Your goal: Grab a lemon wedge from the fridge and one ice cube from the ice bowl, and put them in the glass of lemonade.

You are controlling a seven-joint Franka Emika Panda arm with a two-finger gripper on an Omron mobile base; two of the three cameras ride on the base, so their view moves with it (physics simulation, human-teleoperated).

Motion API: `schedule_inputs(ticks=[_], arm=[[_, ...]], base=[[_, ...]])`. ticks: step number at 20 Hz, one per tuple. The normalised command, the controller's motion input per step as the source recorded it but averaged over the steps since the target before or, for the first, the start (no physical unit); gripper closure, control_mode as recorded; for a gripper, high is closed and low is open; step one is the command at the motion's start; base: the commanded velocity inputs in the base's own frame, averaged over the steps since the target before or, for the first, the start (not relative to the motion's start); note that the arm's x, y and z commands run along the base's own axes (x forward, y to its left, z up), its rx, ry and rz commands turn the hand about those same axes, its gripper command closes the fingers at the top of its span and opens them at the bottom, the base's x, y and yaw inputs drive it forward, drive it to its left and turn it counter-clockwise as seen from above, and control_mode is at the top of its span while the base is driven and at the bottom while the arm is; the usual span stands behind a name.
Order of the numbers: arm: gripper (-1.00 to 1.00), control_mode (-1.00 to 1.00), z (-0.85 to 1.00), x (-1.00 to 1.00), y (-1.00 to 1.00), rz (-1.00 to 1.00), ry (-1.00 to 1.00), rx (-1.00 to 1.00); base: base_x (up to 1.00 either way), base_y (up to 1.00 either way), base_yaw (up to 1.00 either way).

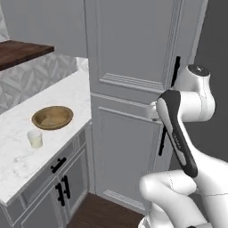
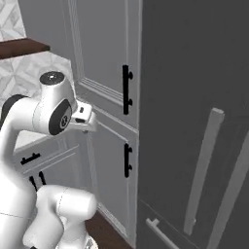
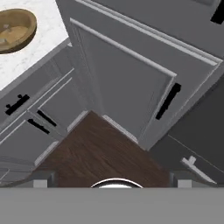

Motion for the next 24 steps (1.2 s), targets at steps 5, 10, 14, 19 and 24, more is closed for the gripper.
schedule_inputs(ticks=[5, 10, 14, 19, 24], arm=[[-1.0, 1.0, 0.0, 0.0, 0.0, 0.0, 0.0, 0.0], [-1.0, 1.0, 0.0, 0.0, 0.0, 0.0, 0.0, 0.0], [-1.0, 1.0, 0.0, 0.0, 0.0, 0.0, 0.0, 0.0], [-1.0, 1.0, 0.0, 0.0, 0.0, 0.0, 0.0, 0.0], [-1.0, 1.0, 0.0, 0.0, 0.0, 0.0, 0.0, 0.0]], base=[[0.55, 0.23, 0.73], [0.5, 0.05, 0.67], [0.54, -0.02, 0.48], [0.81, -0.22, 0.26], [0.88, -0.44, 0.06]])
